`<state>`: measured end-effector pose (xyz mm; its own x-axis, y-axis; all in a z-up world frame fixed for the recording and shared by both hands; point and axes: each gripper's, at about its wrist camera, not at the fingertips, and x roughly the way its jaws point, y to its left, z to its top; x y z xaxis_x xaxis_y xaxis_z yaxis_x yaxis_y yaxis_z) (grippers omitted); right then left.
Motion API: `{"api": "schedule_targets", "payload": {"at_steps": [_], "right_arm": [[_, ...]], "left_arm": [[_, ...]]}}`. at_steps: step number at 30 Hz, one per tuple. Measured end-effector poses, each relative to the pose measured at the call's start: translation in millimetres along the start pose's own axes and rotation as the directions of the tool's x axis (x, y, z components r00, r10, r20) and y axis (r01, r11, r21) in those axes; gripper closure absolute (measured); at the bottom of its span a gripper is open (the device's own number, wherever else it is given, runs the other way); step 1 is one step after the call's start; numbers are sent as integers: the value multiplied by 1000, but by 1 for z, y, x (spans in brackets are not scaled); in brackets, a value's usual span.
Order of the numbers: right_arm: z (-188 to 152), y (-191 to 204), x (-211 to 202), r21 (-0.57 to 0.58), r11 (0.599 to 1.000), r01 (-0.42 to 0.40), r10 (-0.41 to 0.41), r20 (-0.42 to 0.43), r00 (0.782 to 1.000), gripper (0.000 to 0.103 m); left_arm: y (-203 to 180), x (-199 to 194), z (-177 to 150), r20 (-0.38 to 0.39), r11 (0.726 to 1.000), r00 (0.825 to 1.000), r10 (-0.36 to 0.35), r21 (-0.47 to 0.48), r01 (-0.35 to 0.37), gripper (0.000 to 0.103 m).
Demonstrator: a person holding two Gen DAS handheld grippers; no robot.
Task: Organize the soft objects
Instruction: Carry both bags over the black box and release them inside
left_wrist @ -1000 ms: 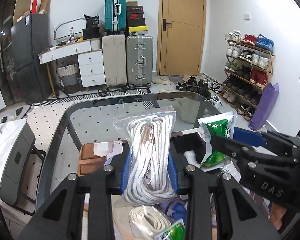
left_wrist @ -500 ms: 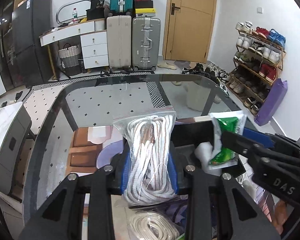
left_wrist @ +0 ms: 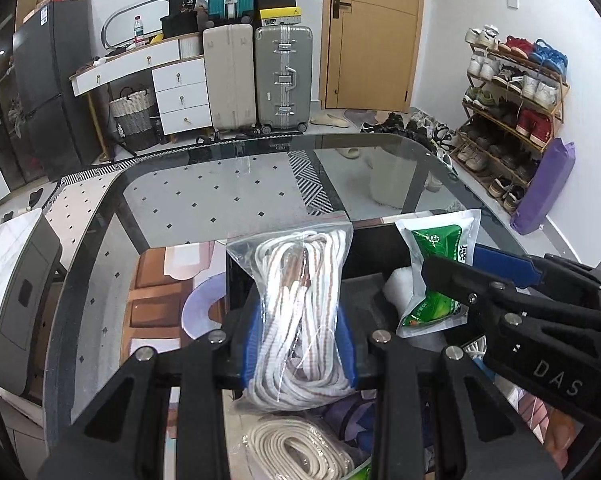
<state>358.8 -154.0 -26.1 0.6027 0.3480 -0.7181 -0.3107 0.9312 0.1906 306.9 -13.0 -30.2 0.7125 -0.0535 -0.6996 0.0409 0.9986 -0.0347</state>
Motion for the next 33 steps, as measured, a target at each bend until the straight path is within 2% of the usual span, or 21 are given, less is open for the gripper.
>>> {"api": "schedule_targets", "payload": {"at_steps": [17, 24, 33], "right_arm": [[-2, 2, 6, -8, 1000, -5, 5, -27, 1000, 61], [0, -4, 4, 19, 1000, -10, 10, -20, 1000, 61], [-1, -8, 7, 33, 999, 1, 0, -35, 999, 61]], "left_arm": [[-1, 1, -2, -8, 1000, 1000, 9, 9, -9, 71], [-3, 1, -1, -9, 999, 999, -41, 0, 41, 71], [-2, 14, 0, -34, 998, 998, -56, -27, 55, 71]]}}
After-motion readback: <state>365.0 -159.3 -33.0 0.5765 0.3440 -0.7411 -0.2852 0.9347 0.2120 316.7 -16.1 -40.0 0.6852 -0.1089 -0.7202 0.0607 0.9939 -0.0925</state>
